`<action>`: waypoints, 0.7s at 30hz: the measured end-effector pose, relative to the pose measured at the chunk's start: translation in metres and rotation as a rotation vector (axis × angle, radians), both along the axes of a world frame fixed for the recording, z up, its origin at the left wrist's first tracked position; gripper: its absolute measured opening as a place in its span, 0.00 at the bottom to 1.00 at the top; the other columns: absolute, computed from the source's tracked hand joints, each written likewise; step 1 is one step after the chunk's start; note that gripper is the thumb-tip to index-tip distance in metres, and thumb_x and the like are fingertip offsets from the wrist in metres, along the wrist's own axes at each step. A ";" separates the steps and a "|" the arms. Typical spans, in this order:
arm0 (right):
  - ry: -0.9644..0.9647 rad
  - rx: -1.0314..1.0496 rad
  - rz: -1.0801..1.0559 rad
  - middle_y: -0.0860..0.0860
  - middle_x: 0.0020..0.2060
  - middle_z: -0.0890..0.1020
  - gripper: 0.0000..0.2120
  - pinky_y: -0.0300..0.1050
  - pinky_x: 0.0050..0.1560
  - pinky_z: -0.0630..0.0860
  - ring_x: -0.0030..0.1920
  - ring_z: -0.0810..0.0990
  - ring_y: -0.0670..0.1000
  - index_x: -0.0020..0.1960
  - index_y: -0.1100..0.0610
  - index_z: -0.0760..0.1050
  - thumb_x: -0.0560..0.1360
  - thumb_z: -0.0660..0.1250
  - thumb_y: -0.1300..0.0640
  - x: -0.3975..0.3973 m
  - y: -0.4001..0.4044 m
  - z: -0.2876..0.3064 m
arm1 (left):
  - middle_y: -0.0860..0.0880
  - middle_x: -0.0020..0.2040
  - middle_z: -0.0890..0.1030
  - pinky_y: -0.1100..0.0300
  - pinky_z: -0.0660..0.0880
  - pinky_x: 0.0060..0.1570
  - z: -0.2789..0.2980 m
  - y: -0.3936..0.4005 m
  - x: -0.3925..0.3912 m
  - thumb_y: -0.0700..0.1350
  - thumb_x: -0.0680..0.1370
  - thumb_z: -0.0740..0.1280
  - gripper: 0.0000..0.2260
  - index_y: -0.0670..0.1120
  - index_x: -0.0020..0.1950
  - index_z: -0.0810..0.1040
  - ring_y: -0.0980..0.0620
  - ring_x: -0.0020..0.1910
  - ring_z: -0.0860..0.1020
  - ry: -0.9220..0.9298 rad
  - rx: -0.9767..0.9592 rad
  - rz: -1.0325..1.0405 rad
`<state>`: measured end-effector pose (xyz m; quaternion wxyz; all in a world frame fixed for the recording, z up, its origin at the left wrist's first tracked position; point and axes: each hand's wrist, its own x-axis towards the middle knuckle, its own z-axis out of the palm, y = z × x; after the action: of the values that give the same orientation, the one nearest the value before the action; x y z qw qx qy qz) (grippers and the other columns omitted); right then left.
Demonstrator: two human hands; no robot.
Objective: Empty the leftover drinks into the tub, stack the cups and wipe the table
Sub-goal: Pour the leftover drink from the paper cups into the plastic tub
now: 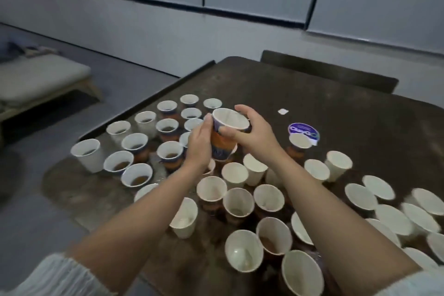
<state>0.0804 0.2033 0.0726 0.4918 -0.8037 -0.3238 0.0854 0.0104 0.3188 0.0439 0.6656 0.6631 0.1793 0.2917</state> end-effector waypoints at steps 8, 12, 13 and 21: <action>-0.120 -0.420 0.294 0.54 0.70 0.65 0.41 0.45 0.66 0.65 0.70 0.66 0.54 0.78 0.50 0.57 0.70 0.74 0.53 -0.012 0.099 -0.044 | 0.50 0.43 0.84 0.54 0.75 0.47 -0.052 0.122 -0.034 0.52 0.78 0.64 0.10 0.52 0.42 0.83 0.52 0.45 0.79 0.226 0.151 -0.089; -0.221 -0.646 0.331 0.53 0.69 0.65 0.42 0.51 0.68 0.66 0.69 0.67 0.56 0.77 0.50 0.57 0.69 0.74 0.47 -0.011 0.117 -0.075 | 0.54 0.44 0.83 0.57 0.72 0.50 -0.073 0.148 -0.041 0.47 0.78 0.67 0.05 0.51 0.45 0.83 0.59 0.46 0.79 0.316 0.410 -0.152; -0.261 -0.692 0.322 0.53 0.70 0.66 0.43 0.54 0.69 0.64 0.70 0.65 0.56 0.77 0.49 0.57 0.69 0.74 0.45 -0.010 0.119 -0.082 | 0.53 0.47 0.83 0.55 0.71 0.53 -0.079 0.153 -0.041 0.49 0.77 0.68 0.07 0.49 0.45 0.84 0.55 0.50 0.78 0.339 0.532 -0.137; -0.238 -0.744 0.352 0.51 0.72 0.67 0.50 0.60 0.75 0.52 0.75 0.56 0.56 0.78 0.47 0.53 0.64 0.71 0.32 -0.008 0.117 -0.106 | 0.50 0.72 0.67 0.49 0.52 0.70 -0.097 0.161 -0.038 0.50 0.76 0.69 0.07 0.49 0.43 0.86 0.47 0.72 0.57 0.604 1.020 -0.119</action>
<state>0.0728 0.3205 -0.0338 0.1055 -0.8631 -0.4576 0.1858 -0.0279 0.4799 -0.0531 0.1978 0.9616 0.1606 0.1016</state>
